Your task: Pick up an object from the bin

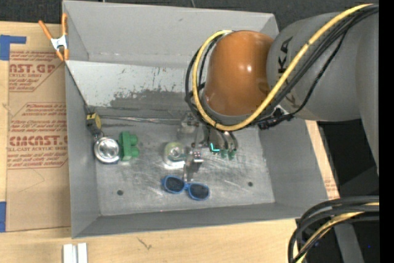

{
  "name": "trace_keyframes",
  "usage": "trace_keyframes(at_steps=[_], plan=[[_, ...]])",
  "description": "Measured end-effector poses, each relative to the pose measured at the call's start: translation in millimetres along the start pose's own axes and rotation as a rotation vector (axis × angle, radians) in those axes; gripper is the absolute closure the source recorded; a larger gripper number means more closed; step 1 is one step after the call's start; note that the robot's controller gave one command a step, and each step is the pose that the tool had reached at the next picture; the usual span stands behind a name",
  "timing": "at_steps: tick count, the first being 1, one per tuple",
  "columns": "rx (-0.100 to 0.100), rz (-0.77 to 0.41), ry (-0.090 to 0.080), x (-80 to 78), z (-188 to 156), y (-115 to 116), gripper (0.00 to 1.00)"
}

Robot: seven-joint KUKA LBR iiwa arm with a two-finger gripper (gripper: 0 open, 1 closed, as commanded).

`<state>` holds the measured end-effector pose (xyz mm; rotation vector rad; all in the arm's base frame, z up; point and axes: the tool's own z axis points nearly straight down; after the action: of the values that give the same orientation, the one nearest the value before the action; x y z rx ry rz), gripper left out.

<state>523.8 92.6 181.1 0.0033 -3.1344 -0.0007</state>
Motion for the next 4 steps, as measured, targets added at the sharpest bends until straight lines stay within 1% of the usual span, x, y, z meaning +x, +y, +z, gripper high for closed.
trace_keyframes(at_steps=[1, 2, 3, 4], plan=[[0.001, -0.386, -0.03, -9.8, 92.4, 3.7, 0.0], [0.0, -0.386, -0.013, -5.8, 96.2, 3.6, 1.0], [0.002, -0.398, -0.019, -23.8, -22.9, 7.6, 1.0], [0.0, -0.399, -0.01, -21.8, -17.8, 7.4, 0.0]])
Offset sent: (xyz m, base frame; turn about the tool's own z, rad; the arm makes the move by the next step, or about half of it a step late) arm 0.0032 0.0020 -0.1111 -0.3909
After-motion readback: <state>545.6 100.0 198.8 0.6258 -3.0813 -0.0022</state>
